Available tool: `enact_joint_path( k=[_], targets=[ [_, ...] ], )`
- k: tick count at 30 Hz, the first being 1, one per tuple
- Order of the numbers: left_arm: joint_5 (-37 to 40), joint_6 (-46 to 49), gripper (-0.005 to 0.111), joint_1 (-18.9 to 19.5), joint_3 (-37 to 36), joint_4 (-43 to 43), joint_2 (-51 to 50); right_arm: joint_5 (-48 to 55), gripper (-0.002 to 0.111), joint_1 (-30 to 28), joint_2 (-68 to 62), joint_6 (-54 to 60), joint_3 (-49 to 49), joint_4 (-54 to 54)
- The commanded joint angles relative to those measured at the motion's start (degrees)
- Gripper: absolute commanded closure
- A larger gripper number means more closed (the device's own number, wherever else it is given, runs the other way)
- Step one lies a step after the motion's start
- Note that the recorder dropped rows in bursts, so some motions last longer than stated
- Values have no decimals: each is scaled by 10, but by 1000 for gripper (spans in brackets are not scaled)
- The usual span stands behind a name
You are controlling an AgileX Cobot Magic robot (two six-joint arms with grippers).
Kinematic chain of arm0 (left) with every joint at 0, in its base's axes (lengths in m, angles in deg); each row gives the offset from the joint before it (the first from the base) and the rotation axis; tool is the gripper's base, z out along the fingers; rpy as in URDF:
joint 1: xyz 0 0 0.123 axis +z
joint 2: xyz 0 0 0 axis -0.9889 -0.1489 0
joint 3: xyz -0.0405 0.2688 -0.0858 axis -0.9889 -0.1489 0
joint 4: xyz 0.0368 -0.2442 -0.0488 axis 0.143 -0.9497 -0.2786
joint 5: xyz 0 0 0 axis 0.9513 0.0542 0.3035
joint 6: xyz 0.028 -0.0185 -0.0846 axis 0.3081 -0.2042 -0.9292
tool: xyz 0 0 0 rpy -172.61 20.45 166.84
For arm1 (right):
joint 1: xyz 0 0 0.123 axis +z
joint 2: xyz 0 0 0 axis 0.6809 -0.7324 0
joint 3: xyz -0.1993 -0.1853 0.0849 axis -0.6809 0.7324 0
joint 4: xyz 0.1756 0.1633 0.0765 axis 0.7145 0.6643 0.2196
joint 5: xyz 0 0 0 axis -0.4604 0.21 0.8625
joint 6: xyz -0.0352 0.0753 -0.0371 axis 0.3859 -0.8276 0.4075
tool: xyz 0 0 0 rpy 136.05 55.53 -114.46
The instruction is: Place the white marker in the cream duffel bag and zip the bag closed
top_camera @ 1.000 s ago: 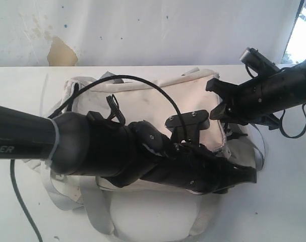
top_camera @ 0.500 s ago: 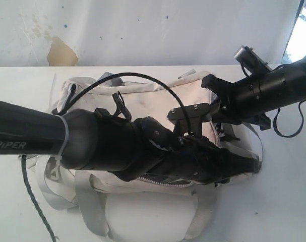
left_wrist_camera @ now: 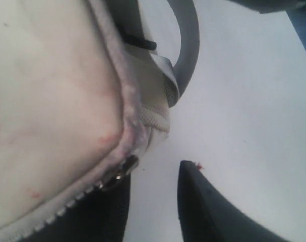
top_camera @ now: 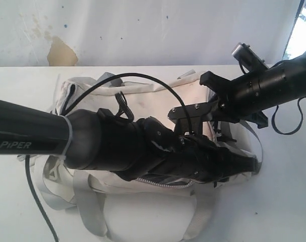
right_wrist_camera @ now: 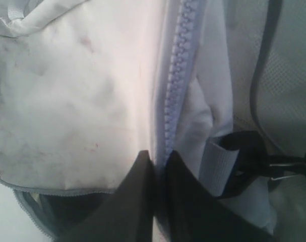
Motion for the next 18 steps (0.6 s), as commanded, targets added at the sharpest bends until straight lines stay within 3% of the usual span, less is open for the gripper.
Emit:
enact_joint_path(
  k=[1, 18],
  targets=[
    [-12, -30, 73, 4, -3, 1, -4, 19, 108, -1, 2, 9, -5, -17],
    [-57, -37, 73, 17, -18, 4, -14, 6, 108, -1, 2, 8, -5, -94]
  ],
)
